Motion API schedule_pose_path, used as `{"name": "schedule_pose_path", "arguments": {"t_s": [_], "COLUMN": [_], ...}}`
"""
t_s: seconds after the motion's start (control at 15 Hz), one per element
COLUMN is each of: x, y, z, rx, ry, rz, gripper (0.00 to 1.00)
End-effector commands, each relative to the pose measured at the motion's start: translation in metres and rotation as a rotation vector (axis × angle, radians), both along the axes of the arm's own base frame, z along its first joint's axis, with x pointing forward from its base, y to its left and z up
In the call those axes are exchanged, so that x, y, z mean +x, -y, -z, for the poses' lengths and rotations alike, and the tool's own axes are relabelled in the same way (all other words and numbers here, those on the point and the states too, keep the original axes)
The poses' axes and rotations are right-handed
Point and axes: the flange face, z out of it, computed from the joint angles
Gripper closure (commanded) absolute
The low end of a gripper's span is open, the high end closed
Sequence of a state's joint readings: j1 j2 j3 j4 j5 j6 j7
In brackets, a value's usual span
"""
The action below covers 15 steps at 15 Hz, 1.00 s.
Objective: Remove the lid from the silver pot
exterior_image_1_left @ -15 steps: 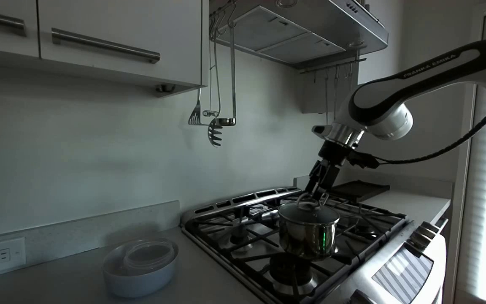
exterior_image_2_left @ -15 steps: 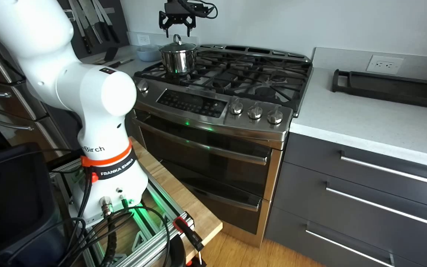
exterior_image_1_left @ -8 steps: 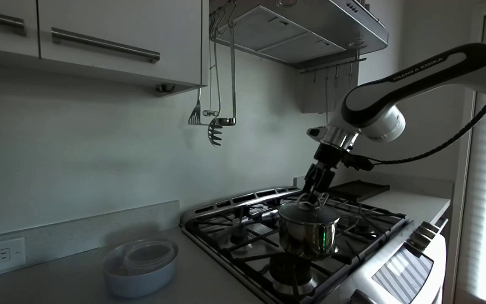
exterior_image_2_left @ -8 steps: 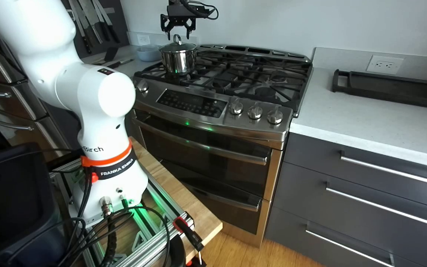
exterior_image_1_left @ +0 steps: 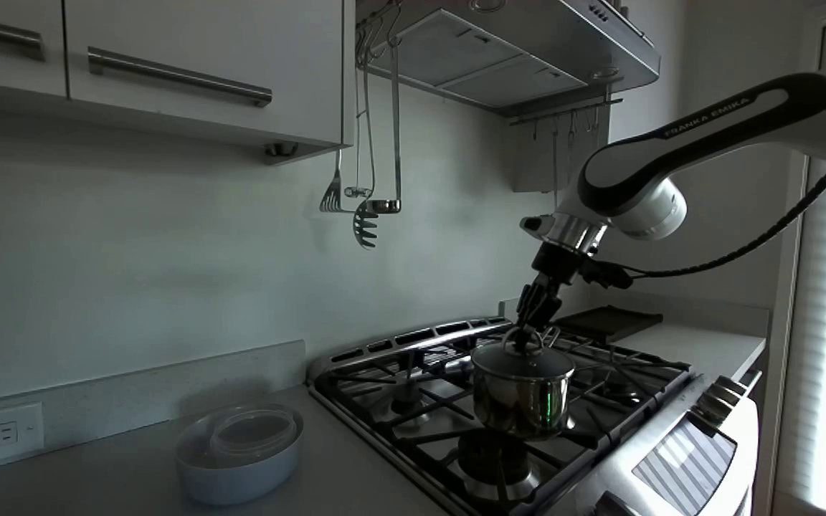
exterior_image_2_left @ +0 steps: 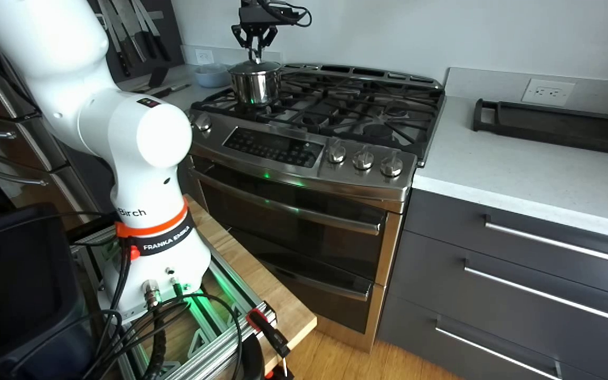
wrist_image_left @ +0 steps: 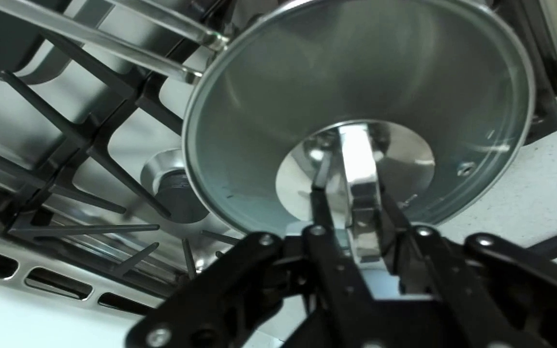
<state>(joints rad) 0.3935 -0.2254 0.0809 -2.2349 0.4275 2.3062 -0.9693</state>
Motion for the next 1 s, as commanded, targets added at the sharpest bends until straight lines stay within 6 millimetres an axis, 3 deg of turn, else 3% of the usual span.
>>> {"name": "schedule_pose_path", "arguments": {"t_s": [0.0,0.53,0.93], "x": [0.001,0.000,0.000], "y": [0.001,0.005,0.022], "z": [-0.003,-0.019,-0.059], "rx": [0.011,-0.005,-0.003], "ry": [-0.015,0.006,0.066], "rz": [-0.024,-0.025,-0.001], "gripper": [1.00,0.96,0.96]}}
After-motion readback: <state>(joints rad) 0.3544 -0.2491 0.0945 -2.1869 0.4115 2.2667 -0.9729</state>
